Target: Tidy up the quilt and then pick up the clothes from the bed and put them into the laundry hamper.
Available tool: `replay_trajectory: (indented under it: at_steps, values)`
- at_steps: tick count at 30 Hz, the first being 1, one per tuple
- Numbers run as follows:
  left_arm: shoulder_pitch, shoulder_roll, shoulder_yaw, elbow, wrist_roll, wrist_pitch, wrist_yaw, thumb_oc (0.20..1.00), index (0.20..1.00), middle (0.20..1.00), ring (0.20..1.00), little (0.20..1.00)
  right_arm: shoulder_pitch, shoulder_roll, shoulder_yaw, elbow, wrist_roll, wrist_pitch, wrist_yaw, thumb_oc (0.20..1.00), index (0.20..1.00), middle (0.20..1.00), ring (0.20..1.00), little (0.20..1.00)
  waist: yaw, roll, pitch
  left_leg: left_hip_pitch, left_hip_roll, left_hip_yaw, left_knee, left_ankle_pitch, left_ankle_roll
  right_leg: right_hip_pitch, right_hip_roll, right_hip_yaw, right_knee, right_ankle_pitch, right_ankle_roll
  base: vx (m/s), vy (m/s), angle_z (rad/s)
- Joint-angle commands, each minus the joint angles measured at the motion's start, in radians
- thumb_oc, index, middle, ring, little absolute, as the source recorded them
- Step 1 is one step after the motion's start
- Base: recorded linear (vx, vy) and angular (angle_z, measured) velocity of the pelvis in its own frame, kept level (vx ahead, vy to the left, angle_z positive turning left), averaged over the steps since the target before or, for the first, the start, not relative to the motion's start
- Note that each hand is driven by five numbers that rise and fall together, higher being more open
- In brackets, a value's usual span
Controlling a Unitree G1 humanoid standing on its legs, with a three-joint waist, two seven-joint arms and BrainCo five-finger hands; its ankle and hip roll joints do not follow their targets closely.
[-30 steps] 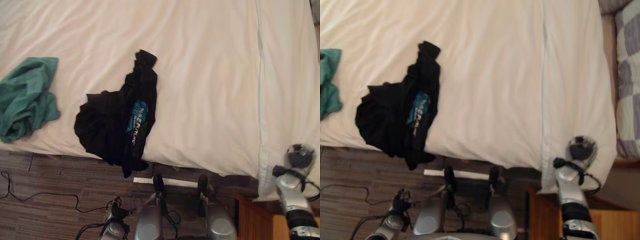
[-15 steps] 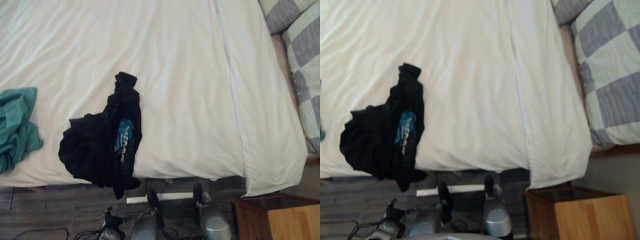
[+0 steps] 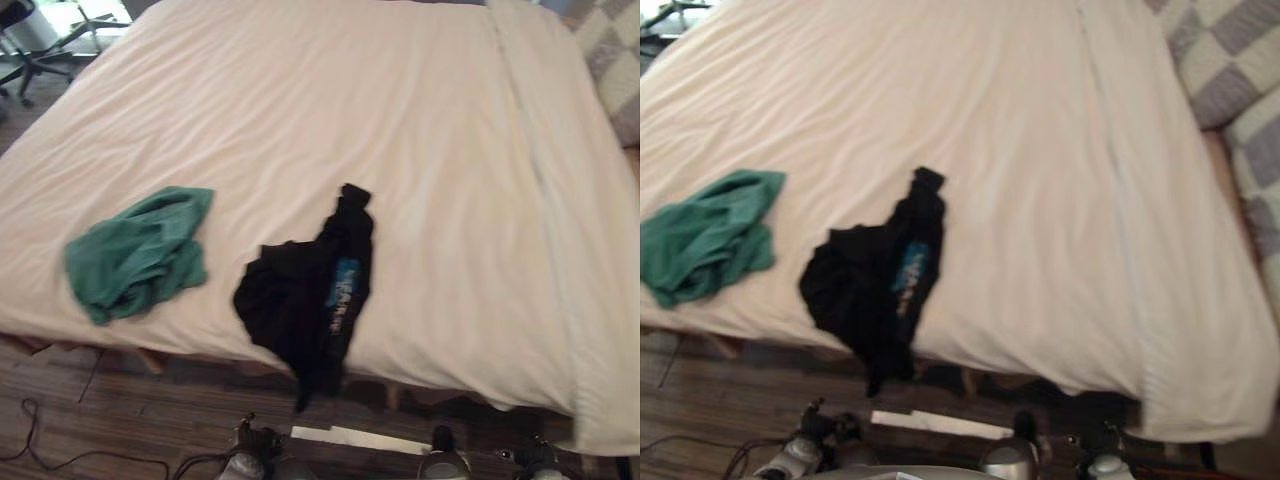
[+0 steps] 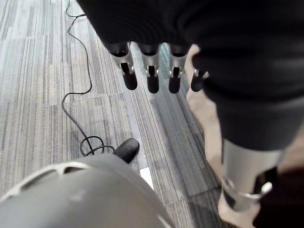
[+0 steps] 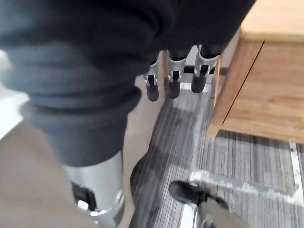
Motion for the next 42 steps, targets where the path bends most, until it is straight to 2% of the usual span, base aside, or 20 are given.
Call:
replay_trajectory:
  at_steps: [1,2,3,4,7,8,10,11,15,17,20,23,24,25,26,27,28,33,36,42]
  values:
    - [0.004,0.097,0.010,0.016,0.036,0.010,0.013,1.000,1.000,1.000,1.000,1.000,-0.019,0.071,0.057,0.012,0.043,0.012,0.008,1.000,1.000,1.000,1.000,1.000,0.007,-0.022,0.034,0.044,-0.001,0.007,-0.008,-0.069,0.076,-0.160,-0.009,0.108,0.245,0.051,0.042,0.17,0.714,-0.27]
    - [0.011,0.127,0.013,0.026,0.067,0.021,-0.001,1.000,1.000,1.000,1.000,1.000,-0.012,0.094,0.094,0.006,0.040,0.001,0.021,1.000,1.000,1.000,1.000,1.000,-0.012,-0.004,0.038,0.111,-0.040,0.032,-0.071,-0.065,0.105,-0.215,0.132,0.104,0.316,-0.039,0.028,0.14,0.517,-0.17]
    - [0.011,0.128,0.013,0.025,0.067,0.021,-0.001,1.000,1.000,1.000,1.000,1.000,-0.012,0.094,0.094,0.006,0.040,0.001,0.021,1.000,1.000,1.000,1.000,1.000,-0.011,-0.003,0.037,0.111,-0.039,0.033,-0.073,-0.062,0.105,-0.216,0.134,0.105,0.314,-0.037,0.026,0.21,0.569,-0.35]
    - [0.019,0.147,0.010,0.023,0.091,0.026,-0.016,1.000,1.000,1.000,1.000,1.000,-0.007,0.101,0.112,-0.015,0.053,-0.015,0.029,1.000,1.000,1.000,1.000,1.000,-0.033,0.006,0.035,0.142,-0.092,0.038,-0.086,-0.078,0.120,-0.193,0.246,0.099,0.257,-0.120,0.007,0.11,0.223,-0.23]
    - [0.022,0.144,0.030,0.033,0.080,0.020,-0.017,1.000,1.000,1.000,1.000,1.000,-0.023,0.096,0.132,-0.024,0.041,-0.014,0.035,1.000,1.000,1.000,1.000,1.000,-0.020,0.006,0.026,0.120,-0.148,0.031,-0.019,-0.121,0.128,-0.110,0.236,0.035,0.141,-0.149,-0.039,0.15,0.209,0.18]
    - [0.019,0.139,0.018,0.032,0.083,0.015,-0.018,1.000,1.000,1.000,1.000,1.000,-0.027,0.089,0.143,-0.034,0.037,-0.017,0.038,1.000,1.000,1.000,1.000,1.000,-0.029,0.003,0.030,0.080,-0.166,0.020,0.094,-0.117,0.118,-0.094,0.266,0.089,0.118,-0.167,-0.069,0.15,0.187,0.58]
    - [0.013,0.119,0.030,0.026,0.058,0.007,-0.020,1.000,1.000,1.000,1.000,1.000,-0.043,0.078,0.151,-0.027,0.019,-0.010,0.040,1.000,1.000,1.000,1.000,1.000,-0.012,0.002,0.044,0.025,-0.169,0.019,0.238,-0.076,0.086,-0.062,0.252,0.097,0.089,-0.172,-0.087,0.05,0.161,0.70]
    - [0.000,0.099,0.022,0.017,0.033,0.012,0.001,1.000,1.000,1.000,1.000,1.000,-0.065,0.059,0.154,-0.005,0.013,-0.004,0.027,1.000,1.000,1.000,1.000,1.000,0.010,-0.015,0.077,-0.100,-0.122,0.054,0.394,0.024,0.016,-0.023,0.222,0.112,0.055,-0.192,-0.109,0.01,0.265,0.27]
    - [0.013,0.039,-0.016,0.022,0.083,0.009,0.000,1.000,1.000,1.000,1.000,1.000,-0.054,0.055,0.136,0.034,0.011,0.013,0.023,1.000,1.000,1.000,1.000,1.000,-0.011,0.058,0.028,-0.011,0.028,0.105,0.031,0.023,0.045,-0.016,0.127,0.112,-0.003,-0.181,-0.006,0.20,0.606,0.03]
    - [0.014,0.031,-0.037,0.013,0.081,0.001,0.004,1.000,1.000,1.000,1.000,1.000,-0.042,0.045,0.125,0.026,0.021,0.011,0.019,1.000,1.000,1.000,1.000,1.000,-0.010,0.059,0.010,0.004,0.125,-0.030,-0.050,0.079,0.012,-0.024,0.052,0.159,-0.011,-0.163,0.043,0.21,0.715,-0.22]
    - [0.002,0.010,-0.053,0.024,0.053,0.002,0.014,1.000,1.000,1.000,1.000,1.000,-0.043,0.036,0.102,0.014,0.036,0.010,0.021,1.000,1.000,1.000,1.000,1.000,-0.018,0.049,-0.020,0.088,0.177,-0.277,-0.035,-0.007,-0.037,-0.070,-0.008,0.263,-0.017,-0.104,0.084,0.18,0.530,-0.84]
    - [-0.016,-0.003,-0.066,0.044,0.061,0.005,0.007,1.000,1.000,1.000,1.000,1.000,-0.031,0.051,0.052,0.019,0.053,0.016,0.031,1.000,1.000,1.000,1.000,1.000,-0.041,0.031,-0.034,0.089,0.145,-0.240,-0.008,-0.083,-0.039,-0.066,-0.061,0.258,-0.033,-0.013,0.084,0.11,0.444,-0.94]
    - [-0.014,0.004,-0.069,0.043,0.061,0.005,0.009,1.000,1.000,1.000,1.000,1.000,-0.031,0.058,0.053,0.019,0.053,0.024,0.035,1.000,1.000,1.000,1.000,1.000,-0.034,0.013,-0.026,0.119,0.124,-0.207,0.000,-0.123,-0.039,-0.115,-0.093,0.256,-0.028,0.102,0.084,-0.16,0.445,-0.11]
    - [-0.023,0.020,-0.051,0.021,0.046,0.003,0.009,1.000,1.000,1.000,1.000,1.000,-0.037,0.077,0.060,0.012,0.053,0.023,0.024,1.000,1.000,1.000,1.000,1.000,-0.004,0.007,-0.009,0.162,0.091,-0.097,-0.022,-0.134,-0.034,-0.180,-0.157,-0.014,-0.012,0.180,0.084,-0.22,0.635,-1.43]
    - [-0.018,0.025,-0.041,0.011,0.035,0.000,0.008,1.000,1.000,1.000,1.000,1.000,-0.049,0.084,0.072,0.010,0.051,0.020,0.021,1.000,1.000,1.000,1.000,1.000,0.003,0.006,-0.007,0.173,0.067,-0.056,-0.042,-0.133,-0.014,-0.191,-0.154,-0.123,-0.001,0.160,0.082,-0.21,0.458,-2.33]
    - [-0.018,0.026,-0.041,0.011,0.035,0.000,0.008,1.000,1.000,1.000,1.000,1.000,-0.049,0.085,0.072,0.010,0.051,0.020,0.021,1.000,1.000,1.000,1.000,1.000,0.002,0.007,-0.005,0.176,0.068,-0.056,-0.044,-0.132,-0.014,-0.189,-0.153,-0.124,-0.001,0.160,0.082,-0.22,0.763,-2.51]
    - [-0.007,0.038,-0.035,0.005,0.032,0.005,-0.008,1.000,1.000,1.000,1.000,1.000,-0.051,0.099,0.083,0.013,0.063,0.007,0.029,1.000,1.000,1.000,1.000,1.000,-0.029,0.001,0.025,0.193,-0.016,-0.009,-0.095,-0.108,0.045,-0.214,0.038,-0.045,0.096,0.026,0.060,-0.16,0.569,-1.20]
    - [0.016,0.050,-0.009,0.051,0.044,0.036,-0.005,1.000,1.000,1.000,1.000,1.000,-0.034,0.091,0.076,0.049,0.088,0.007,0.023,1.000,1.000,1.000,1.000,1.000,-0.022,0.018,0.040,0.191,-0.093,-0.012,-0.139,-0.085,0.104,-0.218,0.171,0.053,0.276,-0.074,0.020,-0.13,0.381,-0.32]
    - [0.044,0.055,0.066,0.096,0.011,0.035,0.003,1.000,1.000,1.000,1.000,1.000,-0.015,0.085,0.020,0.062,0.162,-0.014,-0.009,1.000,1.000,1.000,1.000,1.000,-0.004,-0.004,0.021,0.168,-0.146,-0.055,-0.137,-0.094,0.115,-0.094,0.203,0.118,0.069,-0.116,-0.015,-0.05,0.123,0.23]
    - [0.190,0.131,0.339,0.191,-0.146,0.047,0.020,1.000,1.000,1.000,1.000,1.000,0.002,-0.060,-0.109,0.003,0.130,-0.014,-0.051,1.000,1.000,1.000,1.000,1.000,0.050,-0.018,-0.025,0.177,-0.153,-0.045,-0.159,-0.087,0.110,-0.009,0.169,0.085,-0.080,-0.046,0.014,0.02,-0.030,0.11]
